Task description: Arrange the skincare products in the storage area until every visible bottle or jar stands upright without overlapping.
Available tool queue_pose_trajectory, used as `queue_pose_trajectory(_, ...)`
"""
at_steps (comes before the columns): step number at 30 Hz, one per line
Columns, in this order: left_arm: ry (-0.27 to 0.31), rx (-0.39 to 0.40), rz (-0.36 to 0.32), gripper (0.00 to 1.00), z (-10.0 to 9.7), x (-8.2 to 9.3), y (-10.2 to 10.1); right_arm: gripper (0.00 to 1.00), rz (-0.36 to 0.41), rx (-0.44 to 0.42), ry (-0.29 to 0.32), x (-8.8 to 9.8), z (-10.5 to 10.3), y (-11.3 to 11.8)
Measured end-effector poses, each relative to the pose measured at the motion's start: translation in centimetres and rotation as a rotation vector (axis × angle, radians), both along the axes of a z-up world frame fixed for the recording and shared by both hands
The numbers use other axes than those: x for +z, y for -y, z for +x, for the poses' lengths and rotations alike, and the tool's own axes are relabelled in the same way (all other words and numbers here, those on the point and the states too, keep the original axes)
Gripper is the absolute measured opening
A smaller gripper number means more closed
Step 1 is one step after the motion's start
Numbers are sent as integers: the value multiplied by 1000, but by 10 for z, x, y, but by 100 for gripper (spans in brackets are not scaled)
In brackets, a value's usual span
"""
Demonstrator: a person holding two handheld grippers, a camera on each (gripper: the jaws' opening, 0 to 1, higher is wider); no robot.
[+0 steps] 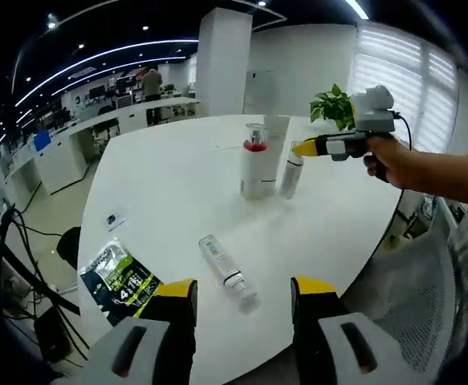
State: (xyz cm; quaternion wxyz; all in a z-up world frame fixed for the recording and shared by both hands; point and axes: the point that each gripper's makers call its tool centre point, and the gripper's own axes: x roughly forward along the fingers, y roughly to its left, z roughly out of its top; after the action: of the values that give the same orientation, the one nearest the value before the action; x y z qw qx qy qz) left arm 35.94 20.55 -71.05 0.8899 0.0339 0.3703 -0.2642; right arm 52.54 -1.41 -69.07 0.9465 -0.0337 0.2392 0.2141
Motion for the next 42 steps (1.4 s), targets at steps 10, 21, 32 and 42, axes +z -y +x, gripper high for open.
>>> queue_pose_trajectory(10,-7,-14,-1,47,6,0,2,17,-22,-25,-8,-22,6,-3)
queue_pose_trajectory(21,-18,-2,4,45,4,-4,-7,18,-45,-58,45,-21,15,0)
queue_pose_trajectory(32,-18,-20,2,45,8,-5,-2,27,-53,-35,-107,-59,0,12)
queue_pose_trajectory(42,-36,-20,10,44,7,-10,-7,17,-149,39,-175,-82,7,13)
